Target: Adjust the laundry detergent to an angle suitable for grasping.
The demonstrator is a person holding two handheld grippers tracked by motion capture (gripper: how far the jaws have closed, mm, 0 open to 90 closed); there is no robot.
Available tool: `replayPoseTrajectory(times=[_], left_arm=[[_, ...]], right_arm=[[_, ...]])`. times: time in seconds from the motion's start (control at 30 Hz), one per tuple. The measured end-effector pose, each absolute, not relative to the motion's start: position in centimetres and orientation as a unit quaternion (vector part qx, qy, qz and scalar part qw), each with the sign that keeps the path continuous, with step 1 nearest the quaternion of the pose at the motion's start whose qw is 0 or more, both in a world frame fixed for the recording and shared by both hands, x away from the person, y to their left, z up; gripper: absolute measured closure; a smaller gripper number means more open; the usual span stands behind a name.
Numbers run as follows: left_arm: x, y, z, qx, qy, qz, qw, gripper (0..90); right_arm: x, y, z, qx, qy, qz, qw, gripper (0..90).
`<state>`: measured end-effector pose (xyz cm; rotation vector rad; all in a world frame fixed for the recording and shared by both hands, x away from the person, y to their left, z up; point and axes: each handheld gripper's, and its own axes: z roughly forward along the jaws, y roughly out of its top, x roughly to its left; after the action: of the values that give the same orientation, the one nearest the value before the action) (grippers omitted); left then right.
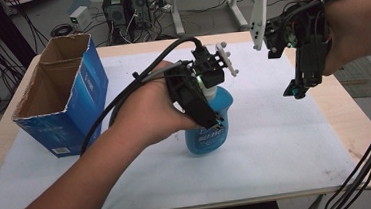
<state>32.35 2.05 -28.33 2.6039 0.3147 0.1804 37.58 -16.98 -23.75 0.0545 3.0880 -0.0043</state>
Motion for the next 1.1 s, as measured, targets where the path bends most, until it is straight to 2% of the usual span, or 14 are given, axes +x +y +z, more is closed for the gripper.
replayPoseTrajectory(times=[0.33,0.5,0.53,0.77,1.1], left_arm=[[32.3,4.9,-26.5,0.968,0.05,0.076,0.234,39.2],[32.6,5.9,-26.3,0.968,0.019,0.06,0.243,39.2],[32.8,6.4,-26.2,0.967,-0.011,0.047,0.25,39.2],[32.8,7.3,-26.7,0.965,-0.082,0.01,0.248,39.1],[33.2,8.4,-27.6,0.959,-0.141,-0.013,0.247,39.2]], right_arm=[[37.8,-15.4,-24.0,0.003,1.0,-0.003,0.024,4.1],[38.0,-14.8,-24.1,-0.002,1.0,-0.004,0.023,4.1],[38.0,-14.6,-24.2,-0.002,1.0,-0.005,0.021,4.1],[38.4,-13.9,-24.7,-0.002,1.0,-0.009,0.017,4.1],[38.4,-13.2,-25.2,-0.009,1.0,-0.012,0.013,4.1]])
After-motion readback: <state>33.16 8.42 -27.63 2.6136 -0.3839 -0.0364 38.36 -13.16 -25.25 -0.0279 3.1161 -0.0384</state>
